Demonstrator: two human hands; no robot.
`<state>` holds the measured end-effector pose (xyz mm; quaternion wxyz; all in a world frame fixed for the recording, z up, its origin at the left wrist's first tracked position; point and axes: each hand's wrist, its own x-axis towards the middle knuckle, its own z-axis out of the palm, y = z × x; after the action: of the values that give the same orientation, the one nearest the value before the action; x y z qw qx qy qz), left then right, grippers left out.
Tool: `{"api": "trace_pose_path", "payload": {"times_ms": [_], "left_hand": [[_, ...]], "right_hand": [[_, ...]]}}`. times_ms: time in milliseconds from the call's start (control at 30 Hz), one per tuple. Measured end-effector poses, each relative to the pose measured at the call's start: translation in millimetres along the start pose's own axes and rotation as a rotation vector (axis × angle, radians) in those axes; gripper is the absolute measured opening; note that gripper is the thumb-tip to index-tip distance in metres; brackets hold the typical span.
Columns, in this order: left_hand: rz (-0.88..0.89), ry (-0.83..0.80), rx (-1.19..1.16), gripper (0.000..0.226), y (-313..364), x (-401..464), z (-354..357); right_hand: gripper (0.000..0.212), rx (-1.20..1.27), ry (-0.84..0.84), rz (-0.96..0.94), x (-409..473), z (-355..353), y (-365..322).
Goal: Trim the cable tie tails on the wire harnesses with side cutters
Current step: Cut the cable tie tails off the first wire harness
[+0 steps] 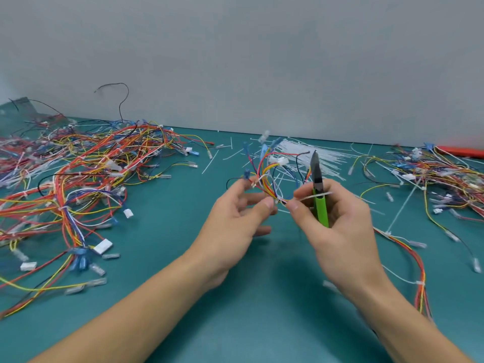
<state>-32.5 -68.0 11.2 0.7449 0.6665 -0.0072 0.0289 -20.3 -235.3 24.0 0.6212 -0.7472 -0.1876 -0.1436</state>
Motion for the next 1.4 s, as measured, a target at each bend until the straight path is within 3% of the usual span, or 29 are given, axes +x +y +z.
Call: {"api": "trace_pose_path", "payload": {"times_ms": [133,367,533,633,800,933,1067,1267,1400], "left_hand": [[0.012,-0.033,-0.136,0.023,-2.4,3.1,-2.0],[0.086,-0.082,-0.144,0.029,-6.3,8.0,-1.3],[0.06,0.006,-0.216,0.035,-5.9,10.4,-0.9],[0.004,0.036,-0.366,0.044,0.1,12.7,-7.8],[0.011,0.067,-0.393,0.035,3.5,13.4,-13.4],[0.059,0.087,-0.307,0.038,9.1,12.0,-14.5],[0.081,0.094,-0.23,0.017,9.1,11.0,-14.3],[0.073,0.112,-0.242,0.034,9.9,8.7,-14.8],[0.071,0.108,-0.251,0.031,11.1,8.2,-15.8]], "right_hand": [[0.015,0.222,-0.031,0.105,-0.8,5.8,-1.5],[0.015,0.533,0.029,0.373,6.6,-0.8,-4.1],[0.01,0.36,0.015,0.38,8.4,-8.1,-5.5],[0.021,0.166,-0.103,0.386,9.5,-16.1,-5.9],[0.023,0.017,-0.302,0.353,2.1,-9.3,-1.7],[0.021,-0.045,-0.293,0.289,-0.5,-6.2,-0.3],[0.022,-0.065,-0.269,0.245,-0.7,-5.5,1.7],[0.03,-0.076,-0.294,0.234,-0.7,-5.5,3.1],[0.025,-0.093,-0.299,0.232,-0.6,-5.1,3.4]]}}
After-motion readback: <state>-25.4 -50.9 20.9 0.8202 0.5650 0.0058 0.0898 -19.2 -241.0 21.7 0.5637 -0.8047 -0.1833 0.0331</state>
